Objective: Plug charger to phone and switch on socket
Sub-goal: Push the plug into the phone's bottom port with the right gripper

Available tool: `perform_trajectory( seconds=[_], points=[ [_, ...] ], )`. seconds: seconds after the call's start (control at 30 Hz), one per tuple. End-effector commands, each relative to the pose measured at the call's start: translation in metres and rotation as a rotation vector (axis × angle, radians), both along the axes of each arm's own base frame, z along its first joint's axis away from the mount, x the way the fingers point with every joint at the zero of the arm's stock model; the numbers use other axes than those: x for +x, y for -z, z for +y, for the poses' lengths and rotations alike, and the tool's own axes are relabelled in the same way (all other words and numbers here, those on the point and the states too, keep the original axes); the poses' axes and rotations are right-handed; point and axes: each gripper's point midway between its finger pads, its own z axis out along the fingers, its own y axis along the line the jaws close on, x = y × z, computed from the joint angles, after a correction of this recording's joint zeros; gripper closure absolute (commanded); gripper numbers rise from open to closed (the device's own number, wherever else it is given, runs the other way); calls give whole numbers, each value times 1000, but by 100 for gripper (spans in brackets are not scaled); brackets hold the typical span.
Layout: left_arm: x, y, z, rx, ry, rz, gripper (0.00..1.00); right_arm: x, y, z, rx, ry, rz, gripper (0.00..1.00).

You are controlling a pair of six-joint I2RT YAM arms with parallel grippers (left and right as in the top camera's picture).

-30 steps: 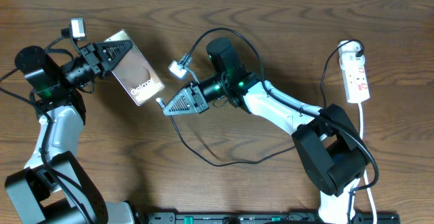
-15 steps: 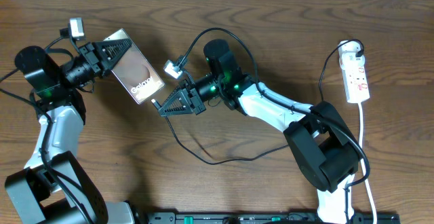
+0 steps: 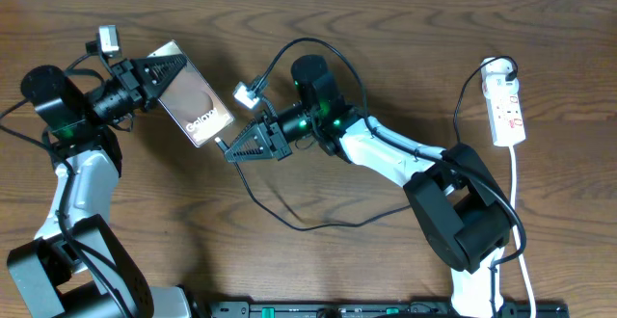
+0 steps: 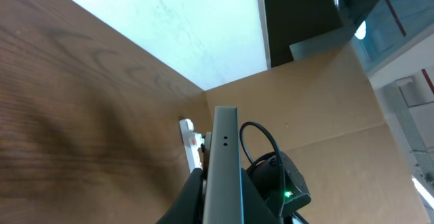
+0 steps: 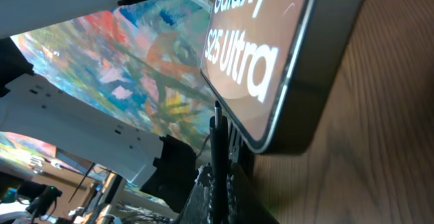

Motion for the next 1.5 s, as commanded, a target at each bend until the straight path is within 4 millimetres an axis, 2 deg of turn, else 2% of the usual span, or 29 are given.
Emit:
perform_trajectory(
  seconds=[0.0,0.83,1.0,1.3,1.47],
  points=[
    [-4,-9,-3,11,28,-39,93,3,-2,-1,5,0,-1,99],
    [-6,-9,-6,2,47,-26,93,9,-2,-4,0,19,7,99],
    [-7,-9,-19,5,83,-32,93,9,-2,-4,-1,20,10,99],
    [-7,-9,-18,14,80,-46,93,9,-2,-4,-1,18,10,99],
    [-6,-9,-6,27,44,-63,93,8,-3,-5,2,8,12,99]
  ],
)
